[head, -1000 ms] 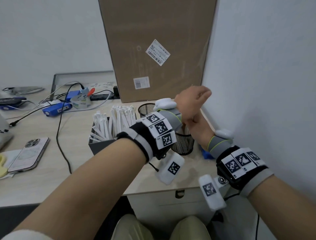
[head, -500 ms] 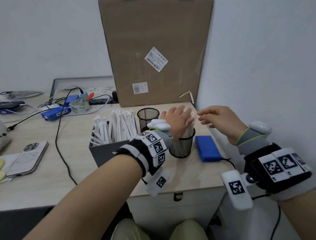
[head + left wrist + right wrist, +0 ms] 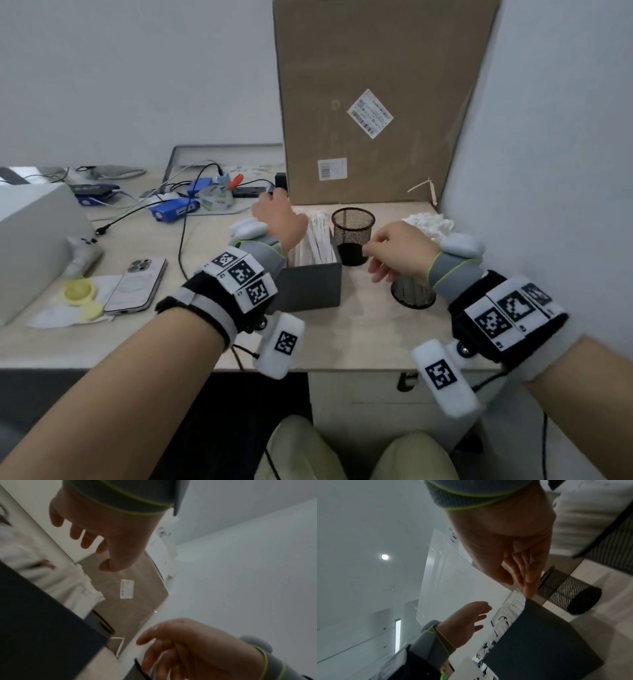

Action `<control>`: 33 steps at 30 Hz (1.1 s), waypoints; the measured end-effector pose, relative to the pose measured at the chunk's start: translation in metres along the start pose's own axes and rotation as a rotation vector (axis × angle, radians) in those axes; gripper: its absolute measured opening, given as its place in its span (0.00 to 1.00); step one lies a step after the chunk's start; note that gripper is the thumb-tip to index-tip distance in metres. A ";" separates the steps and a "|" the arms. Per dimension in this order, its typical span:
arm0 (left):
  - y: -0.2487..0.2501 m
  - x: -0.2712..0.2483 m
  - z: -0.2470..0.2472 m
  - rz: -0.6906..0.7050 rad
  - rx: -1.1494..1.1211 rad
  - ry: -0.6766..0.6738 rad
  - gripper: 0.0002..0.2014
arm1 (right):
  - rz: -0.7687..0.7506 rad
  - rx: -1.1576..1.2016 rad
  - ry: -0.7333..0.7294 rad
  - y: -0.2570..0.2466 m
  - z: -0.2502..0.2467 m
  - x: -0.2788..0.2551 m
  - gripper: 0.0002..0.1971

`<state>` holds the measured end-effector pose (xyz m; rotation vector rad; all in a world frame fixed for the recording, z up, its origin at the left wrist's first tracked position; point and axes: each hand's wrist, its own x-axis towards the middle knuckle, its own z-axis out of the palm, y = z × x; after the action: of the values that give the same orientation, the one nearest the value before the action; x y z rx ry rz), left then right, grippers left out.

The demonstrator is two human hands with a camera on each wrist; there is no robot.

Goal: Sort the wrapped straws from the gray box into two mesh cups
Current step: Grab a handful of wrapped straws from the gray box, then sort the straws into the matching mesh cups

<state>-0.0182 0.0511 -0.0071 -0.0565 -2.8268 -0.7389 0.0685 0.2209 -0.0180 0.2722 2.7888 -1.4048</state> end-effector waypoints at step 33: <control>-0.107 0.030 -0.004 -0.246 -0.101 -0.245 0.07 | 0.008 -0.544 0.301 -0.001 0.051 0.110 0.18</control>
<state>-0.0561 -0.0449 -0.0481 0.2023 -3.0622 -0.9897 -0.0437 0.1963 -0.0569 0.5105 3.2558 -0.5918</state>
